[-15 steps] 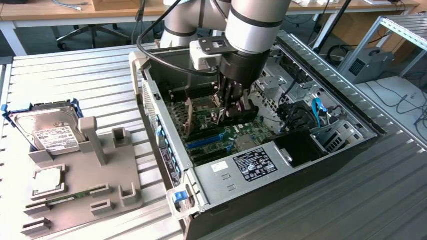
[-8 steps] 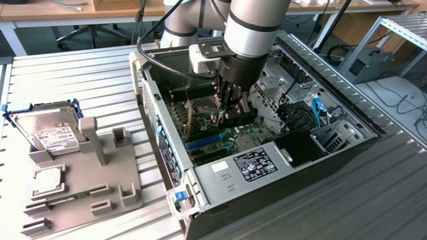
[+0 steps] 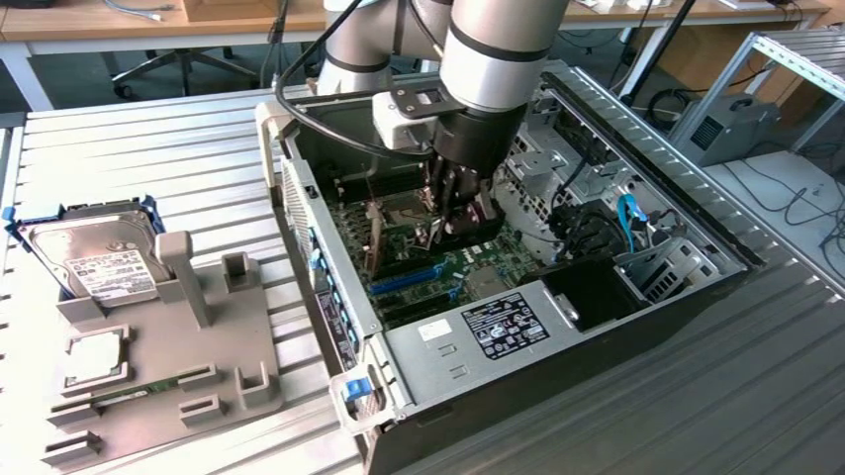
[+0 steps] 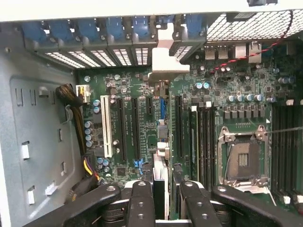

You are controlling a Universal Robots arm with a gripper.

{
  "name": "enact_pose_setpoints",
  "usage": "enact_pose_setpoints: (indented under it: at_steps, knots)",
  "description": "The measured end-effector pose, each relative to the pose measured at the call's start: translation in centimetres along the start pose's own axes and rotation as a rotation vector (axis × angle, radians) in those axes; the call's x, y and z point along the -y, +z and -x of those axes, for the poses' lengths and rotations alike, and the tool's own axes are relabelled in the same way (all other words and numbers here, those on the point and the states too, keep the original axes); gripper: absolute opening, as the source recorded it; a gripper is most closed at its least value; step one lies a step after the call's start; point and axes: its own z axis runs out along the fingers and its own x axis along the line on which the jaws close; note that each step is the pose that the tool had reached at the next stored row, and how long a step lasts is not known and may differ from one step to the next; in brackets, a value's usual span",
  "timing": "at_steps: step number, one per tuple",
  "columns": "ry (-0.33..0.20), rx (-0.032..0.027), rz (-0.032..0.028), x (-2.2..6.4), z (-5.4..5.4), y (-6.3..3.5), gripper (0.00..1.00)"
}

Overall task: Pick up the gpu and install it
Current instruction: 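Insert the gpu into the slot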

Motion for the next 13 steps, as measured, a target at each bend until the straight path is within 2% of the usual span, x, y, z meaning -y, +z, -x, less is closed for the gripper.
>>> enact_pose_setpoints:
  at_steps: [2,7,8,10,11,13]
  knots:
    - [-0.013,-0.002,0.0001,-0.02,0.34,0.09,0.26]
    - [-0.056,-0.0112,0.0005,-0.09,0.79,0.29,0.26]
    - [-0.058,-0.0157,0.0005,-0.12,0.81,0.32,0.26]
    - [-0.061,-0.0282,0.0004,-0.15,0.91,0.39,0.26]
    - [-0.062,-0.0317,0.0003,-0.17,0.99,0.44,0.26]
    - [-0.062,-0.0329,0.0004,-0.29,1.1,0.55,0.26]
